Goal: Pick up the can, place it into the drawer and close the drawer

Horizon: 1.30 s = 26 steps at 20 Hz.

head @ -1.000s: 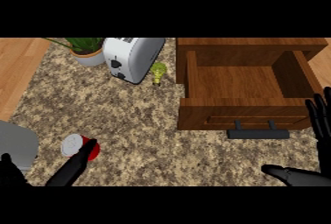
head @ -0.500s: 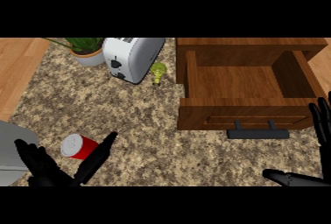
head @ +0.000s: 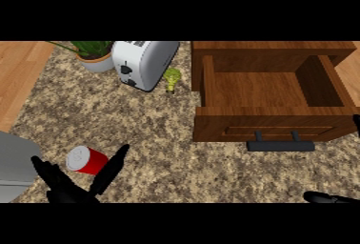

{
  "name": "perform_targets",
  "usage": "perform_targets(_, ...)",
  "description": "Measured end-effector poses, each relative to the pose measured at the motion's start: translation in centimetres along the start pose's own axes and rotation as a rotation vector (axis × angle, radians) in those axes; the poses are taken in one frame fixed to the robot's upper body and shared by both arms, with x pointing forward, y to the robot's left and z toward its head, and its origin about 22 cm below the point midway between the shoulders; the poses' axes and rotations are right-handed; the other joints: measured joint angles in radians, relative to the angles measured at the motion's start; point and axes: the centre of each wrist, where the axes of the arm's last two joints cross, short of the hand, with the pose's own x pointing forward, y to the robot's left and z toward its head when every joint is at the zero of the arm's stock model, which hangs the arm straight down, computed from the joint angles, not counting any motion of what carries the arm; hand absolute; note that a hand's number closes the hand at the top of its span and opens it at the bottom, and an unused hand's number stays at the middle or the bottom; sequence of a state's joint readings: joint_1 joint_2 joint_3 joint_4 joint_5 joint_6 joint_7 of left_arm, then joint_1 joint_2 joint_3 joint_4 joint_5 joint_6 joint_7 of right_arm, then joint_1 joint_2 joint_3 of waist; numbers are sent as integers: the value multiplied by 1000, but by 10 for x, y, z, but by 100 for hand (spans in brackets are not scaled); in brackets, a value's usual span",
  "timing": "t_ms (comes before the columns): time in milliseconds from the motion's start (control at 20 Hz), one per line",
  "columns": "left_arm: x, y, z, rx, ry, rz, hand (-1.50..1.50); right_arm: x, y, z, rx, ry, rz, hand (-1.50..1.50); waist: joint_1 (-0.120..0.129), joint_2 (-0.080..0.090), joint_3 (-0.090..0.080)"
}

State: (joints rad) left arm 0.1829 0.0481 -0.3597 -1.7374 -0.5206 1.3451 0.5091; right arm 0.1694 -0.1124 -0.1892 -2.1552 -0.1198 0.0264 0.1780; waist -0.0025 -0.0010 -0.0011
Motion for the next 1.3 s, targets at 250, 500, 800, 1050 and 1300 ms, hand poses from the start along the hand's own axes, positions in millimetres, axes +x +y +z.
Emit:
perform_targets(250,-16,-3,4,26,28,-11,-150,1,-6,2,-8,1,2,-150,2,-1,-1)
perform_targets(500,-22,-5,-3,45,62,-13,-150,9,-5,4,-17,-3,3,-150,4,-2,-2)
perform_targets(800,-26,-8,-16,83,91,1,-150,11,-5,7,-17,4,12,-150,7,-2,-3)
perform_targets(1050,-38,-3,-28,109,112,-9,-150,14,-10,9,-17,1,21,-150,9,-3,-4)
perform_targets(1300,-55,4,-48,106,117,0,-150,17,-14,6,-17,1,24,-150,11,-2,-4)
